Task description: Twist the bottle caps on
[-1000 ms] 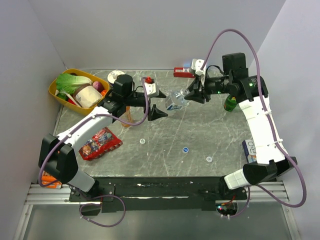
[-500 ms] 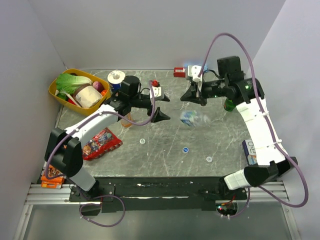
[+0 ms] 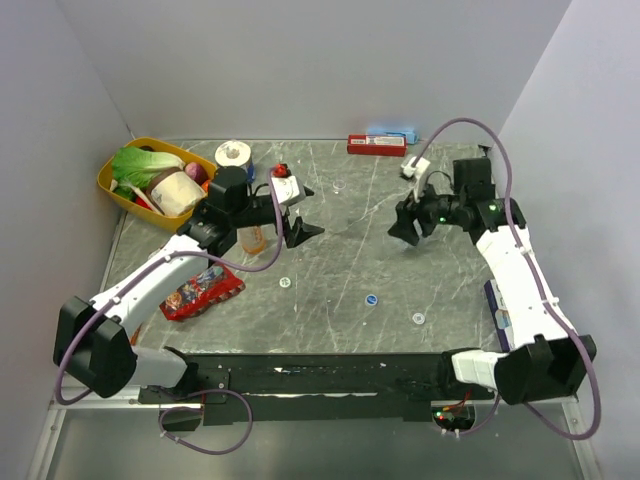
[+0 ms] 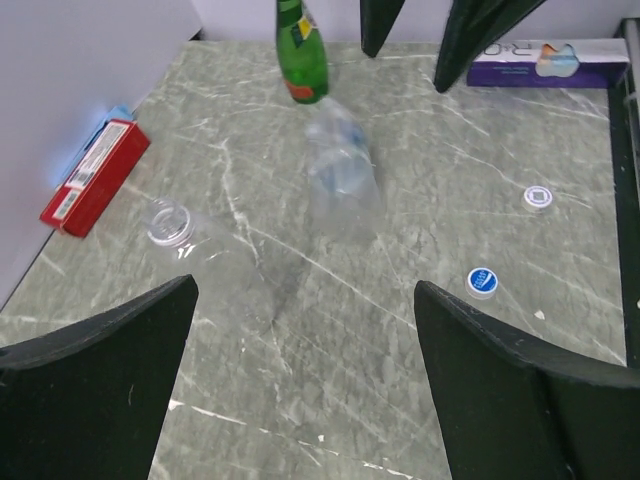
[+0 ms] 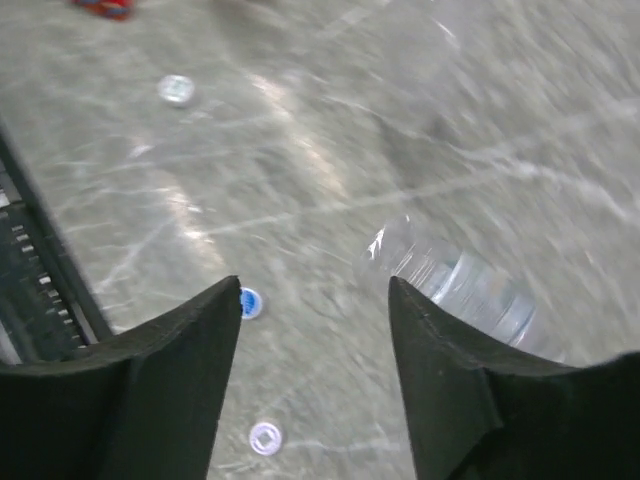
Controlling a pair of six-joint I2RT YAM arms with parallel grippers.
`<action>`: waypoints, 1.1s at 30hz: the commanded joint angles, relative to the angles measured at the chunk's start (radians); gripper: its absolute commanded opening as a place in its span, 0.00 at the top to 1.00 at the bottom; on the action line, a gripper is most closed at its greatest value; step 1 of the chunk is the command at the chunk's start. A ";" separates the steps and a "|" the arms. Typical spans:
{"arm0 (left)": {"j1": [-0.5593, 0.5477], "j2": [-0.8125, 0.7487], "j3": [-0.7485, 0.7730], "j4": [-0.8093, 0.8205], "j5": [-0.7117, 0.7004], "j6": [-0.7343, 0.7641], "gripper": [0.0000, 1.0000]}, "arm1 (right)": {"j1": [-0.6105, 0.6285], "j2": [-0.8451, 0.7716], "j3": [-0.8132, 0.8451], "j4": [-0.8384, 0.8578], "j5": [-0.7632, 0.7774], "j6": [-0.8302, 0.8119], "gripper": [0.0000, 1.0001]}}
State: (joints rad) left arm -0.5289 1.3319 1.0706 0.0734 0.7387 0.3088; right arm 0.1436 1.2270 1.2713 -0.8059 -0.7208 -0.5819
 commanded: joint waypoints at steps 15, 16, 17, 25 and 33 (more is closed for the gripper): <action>0.009 -0.071 0.025 -0.067 -0.122 0.004 0.04 | -0.167 0.636 0.506 -0.050 0.259 -0.519 0.01; 0.010 -0.076 0.019 -0.070 -0.131 0.003 0.04 | -0.170 0.693 0.590 -0.070 0.264 -0.372 0.01; 0.012 -0.089 0.012 -0.070 -0.139 -0.008 0.04 | -0.170 0.745 0.732 -0.075 0.303 -0.273 0.01; 0.017 -0.186 -0.061 -0.112 -0.291 -0.024 0.04 | -0.081 0.960 0.968 -0.016 0.342 0.425 0.01; 0.015 -0.194 0.008 -0.302 -0.429 0.010 0.04 | 0.004 1.101 1.079 0.091 0.251 0.810 0.01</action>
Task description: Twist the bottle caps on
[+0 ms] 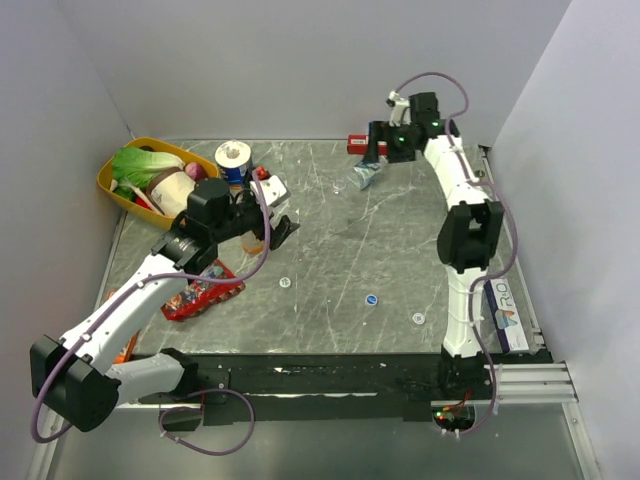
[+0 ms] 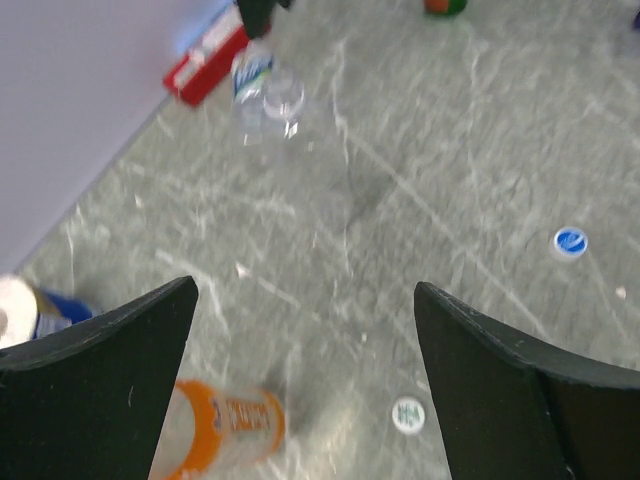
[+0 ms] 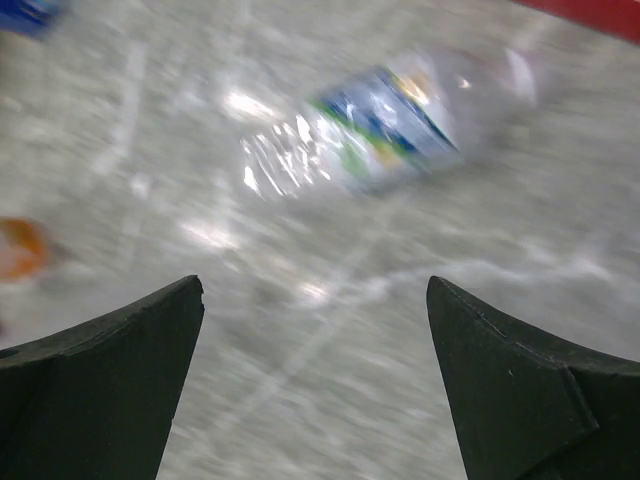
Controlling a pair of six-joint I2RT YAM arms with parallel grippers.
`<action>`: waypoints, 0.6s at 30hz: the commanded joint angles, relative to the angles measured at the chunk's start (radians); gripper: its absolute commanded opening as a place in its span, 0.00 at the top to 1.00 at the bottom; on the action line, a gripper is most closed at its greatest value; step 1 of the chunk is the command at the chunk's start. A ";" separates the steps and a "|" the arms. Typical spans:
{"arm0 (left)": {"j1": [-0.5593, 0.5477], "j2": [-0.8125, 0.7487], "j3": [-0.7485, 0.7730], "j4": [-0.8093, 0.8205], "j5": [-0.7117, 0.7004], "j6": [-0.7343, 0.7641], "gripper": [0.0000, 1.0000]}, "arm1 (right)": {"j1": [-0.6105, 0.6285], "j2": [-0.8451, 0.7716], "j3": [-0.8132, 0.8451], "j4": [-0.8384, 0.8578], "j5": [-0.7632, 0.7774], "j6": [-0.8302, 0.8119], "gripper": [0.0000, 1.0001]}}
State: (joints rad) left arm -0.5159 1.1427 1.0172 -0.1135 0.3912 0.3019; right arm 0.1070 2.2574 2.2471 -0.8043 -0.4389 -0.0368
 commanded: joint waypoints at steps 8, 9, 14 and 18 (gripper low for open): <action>0.004 0.014 0.127 -0.278 -0.106 0.009 0.04 | 0.079 0.226 0.209 0.122 0.166 0.474 0.01; 0.004 0.014 0.133 -0.288 -0.110 0.011 0.04 | 0.086 0.229 0.215 0.120 0.181 0.488 0.01; 0.002 0.028 0.147 -0.321 -0.117 -0.001 0.04 | 0.102 0.269 0.241 0.148 0.233 0.560 0.01; 0.004 0.043 0.153 -0.324 -0.126 -0.014 0.04 | 0.109 0.297 0.252 0.177 0.250 0.591 0.01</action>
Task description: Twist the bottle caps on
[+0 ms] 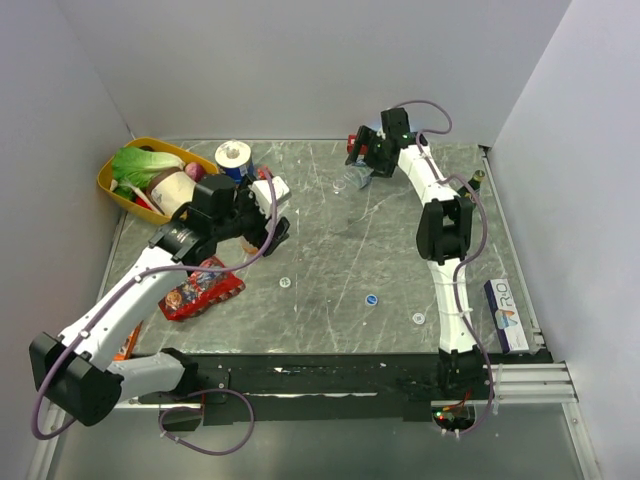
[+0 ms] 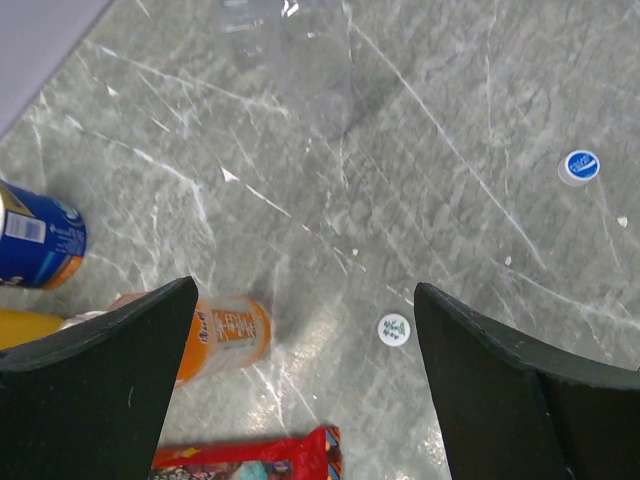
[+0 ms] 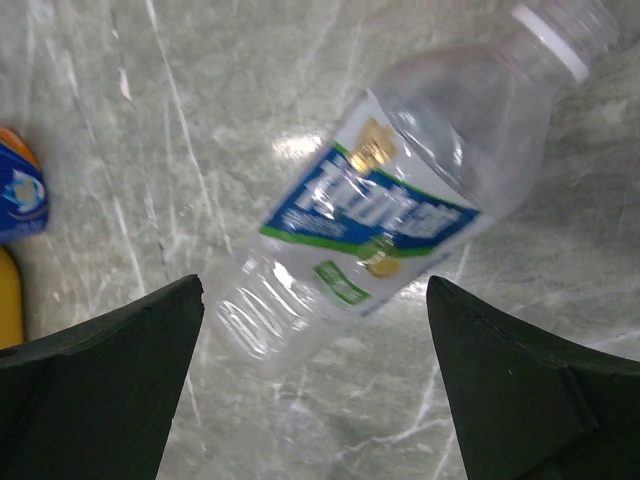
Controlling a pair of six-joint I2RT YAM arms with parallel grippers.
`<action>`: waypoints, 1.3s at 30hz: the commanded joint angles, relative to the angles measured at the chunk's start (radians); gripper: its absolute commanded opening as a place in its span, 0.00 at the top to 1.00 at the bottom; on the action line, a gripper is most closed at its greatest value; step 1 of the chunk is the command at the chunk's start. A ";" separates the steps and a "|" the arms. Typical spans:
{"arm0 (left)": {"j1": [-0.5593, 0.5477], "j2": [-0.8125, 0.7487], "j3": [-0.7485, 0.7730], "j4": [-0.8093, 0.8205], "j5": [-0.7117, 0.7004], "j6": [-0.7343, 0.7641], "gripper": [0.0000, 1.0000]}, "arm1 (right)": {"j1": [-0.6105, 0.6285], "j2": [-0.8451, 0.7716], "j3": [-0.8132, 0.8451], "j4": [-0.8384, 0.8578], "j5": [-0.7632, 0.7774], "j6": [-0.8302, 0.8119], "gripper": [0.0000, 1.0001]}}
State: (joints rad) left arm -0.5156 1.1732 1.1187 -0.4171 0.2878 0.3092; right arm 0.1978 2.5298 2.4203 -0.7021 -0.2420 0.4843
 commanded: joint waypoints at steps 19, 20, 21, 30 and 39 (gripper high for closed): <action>0.003 0.077 0.104 -0.042 -0.042 -0.030 0.04 | 0.022 0.093 0.026 -0.007 0.168 0.224 0.01; 0.002 0.080 0.105 -0.040 -0.042 -0.032 0.04 | 0.020 0.095 0.029 -0.010 0.181 0.226 0.01; 0.003 0.086 0.108 -0.040 -0.042 -0.033 0.04 | 0.020 0.098 0.043 -0.011 0.188 0.227 0.01; 0.003 0.100 0.121 -0.029 -0.062 -0.030 0.04 | -0.049 0.017 -0.137 -0.036 0.216 0.235 0.13; 0.008 0.066 0.037 0.078 -0.053 -0.045 0.04 | -0.188 -0.239 -0.443 -0.042 0.071 0.016 0.01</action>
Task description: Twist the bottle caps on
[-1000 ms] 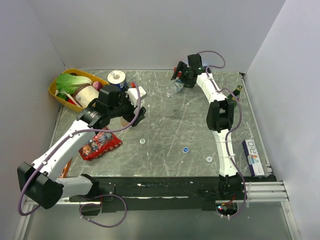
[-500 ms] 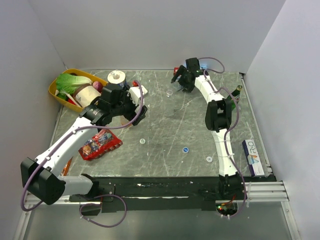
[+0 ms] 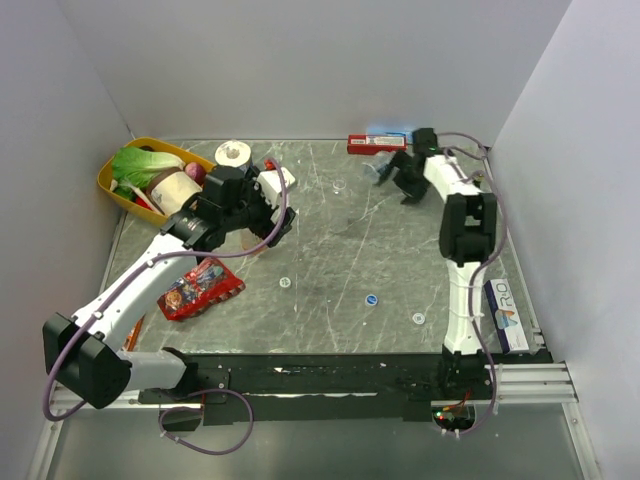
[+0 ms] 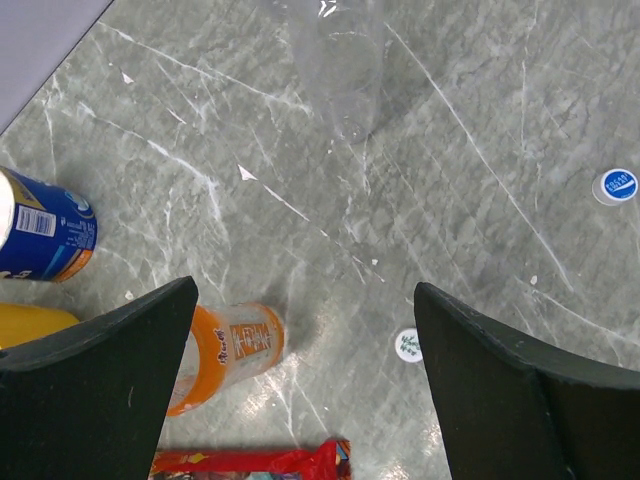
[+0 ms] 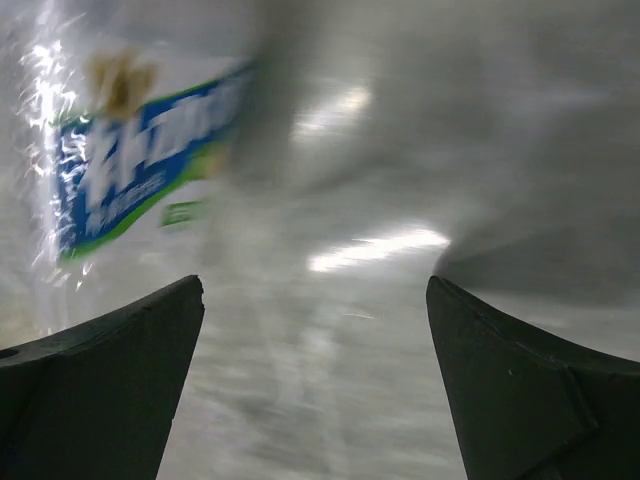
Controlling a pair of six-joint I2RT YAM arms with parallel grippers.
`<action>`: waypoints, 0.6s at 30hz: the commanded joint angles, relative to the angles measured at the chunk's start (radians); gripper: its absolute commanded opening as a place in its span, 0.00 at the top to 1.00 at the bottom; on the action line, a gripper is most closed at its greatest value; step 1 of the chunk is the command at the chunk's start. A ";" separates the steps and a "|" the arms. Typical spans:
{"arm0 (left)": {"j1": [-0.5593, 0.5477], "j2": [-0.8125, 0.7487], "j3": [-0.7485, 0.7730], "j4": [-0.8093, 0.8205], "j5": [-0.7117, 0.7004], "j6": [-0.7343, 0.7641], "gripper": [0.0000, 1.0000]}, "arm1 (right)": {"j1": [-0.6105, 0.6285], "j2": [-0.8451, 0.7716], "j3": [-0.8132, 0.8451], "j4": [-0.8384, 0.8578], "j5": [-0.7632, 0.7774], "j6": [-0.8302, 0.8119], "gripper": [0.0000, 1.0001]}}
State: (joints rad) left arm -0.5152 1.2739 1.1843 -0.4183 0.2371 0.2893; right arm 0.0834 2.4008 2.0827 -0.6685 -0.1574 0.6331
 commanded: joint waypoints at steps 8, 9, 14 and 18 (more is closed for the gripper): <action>0.026 -0.077 -0.110 0.130 0.016 -0.046 0.04 | -0.034 -0.144 0.011 0.043 -0.205 -0.168 0.01; 0.024 -0.084 -0.111 0.124 0.015 -0.042 0.04 | -0.021 -0.137 0.036 0.053 -0.202 -0.156 0.01; 0.026 -0.097 -0.103 0.087 0.011 -0.059 0.04 | 0.045 -0.054 0.146 0.000 -0.042 -0.076 0.01; 0.026 -0.090 -0.077 0.050 0.005 -0.056 0.04 | 0.081 -0.019 0.145 -0.095 0.142 -0.010 0.01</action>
State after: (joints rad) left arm -0.4923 1.2011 1.0691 -0.3439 0.2382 0.2565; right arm 0.1505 2.3402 2.2185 -0.6769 -0.1925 0.5426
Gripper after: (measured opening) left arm 0.961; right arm 0.993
